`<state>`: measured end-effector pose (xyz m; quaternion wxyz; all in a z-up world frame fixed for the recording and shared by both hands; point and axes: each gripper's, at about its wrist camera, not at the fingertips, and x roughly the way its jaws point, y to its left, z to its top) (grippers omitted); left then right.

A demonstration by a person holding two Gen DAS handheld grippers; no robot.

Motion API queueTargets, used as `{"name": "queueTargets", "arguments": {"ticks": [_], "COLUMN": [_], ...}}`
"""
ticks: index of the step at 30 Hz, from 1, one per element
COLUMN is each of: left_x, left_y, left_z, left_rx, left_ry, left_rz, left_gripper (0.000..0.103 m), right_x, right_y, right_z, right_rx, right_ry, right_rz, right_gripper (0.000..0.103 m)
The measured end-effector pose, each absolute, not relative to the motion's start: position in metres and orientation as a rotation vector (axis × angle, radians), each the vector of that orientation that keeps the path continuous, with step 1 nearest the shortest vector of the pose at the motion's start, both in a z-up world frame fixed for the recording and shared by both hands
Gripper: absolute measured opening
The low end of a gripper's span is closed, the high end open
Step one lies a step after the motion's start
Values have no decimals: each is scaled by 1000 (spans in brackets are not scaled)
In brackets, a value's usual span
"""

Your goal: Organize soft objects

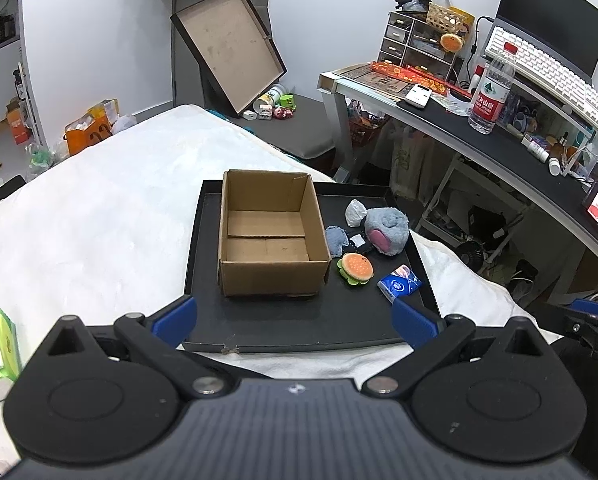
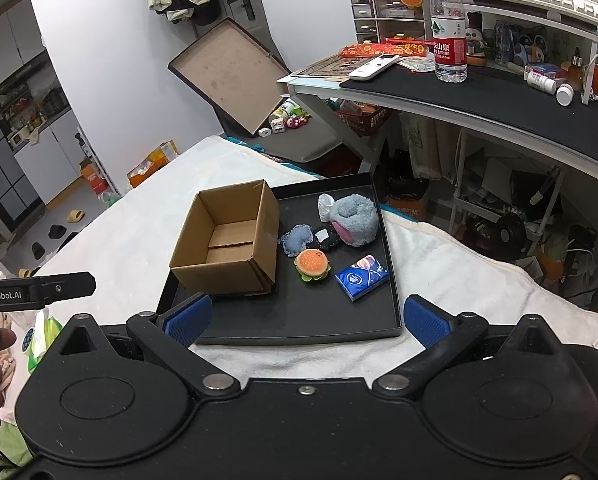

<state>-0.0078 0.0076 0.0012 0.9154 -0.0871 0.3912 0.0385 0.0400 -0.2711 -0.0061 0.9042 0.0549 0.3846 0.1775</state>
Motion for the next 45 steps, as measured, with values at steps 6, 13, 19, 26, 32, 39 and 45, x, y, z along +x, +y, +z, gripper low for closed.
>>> {"name": "queueTargets", "arguments": {"ticks": [6, 13, 19, 26, 32, 39, 45], "left_x": [-8, -7, -8, -8, -9, -8, 1], "left_y": [10, 9, 8, 8, 8, 12, 13], "left_z": [1, 2, 3, 4, 4, 6, 4], "left_rx": [-179, -173, -170, -164, -161, -176, -188], "left_ry": [801, 800, 799, 799, 797, 784, 793], "left_rz": [83, 83, 84, 87, 87, 106, 105], "left_gripper": [103, 103, 103, 103, 103, 103, 103], "right_x": [40, 41, 42, 41, 42, 45, 53], "right_y": [-271, -271, -271, -269, -270, -270, -272], "right_z": [-6, -5, -3, -2, -2, -3, -6], "right_rx": [114, 117, 120, 122, 127, 129, 145], "right_ry": [791, 790, 786, 788, 788, 791, 794], "right_rz": [368, 369, 372, 378, 378, 387, 391], "right_gripper": [103, 103, 103, 103, 103, 103, 103]}}
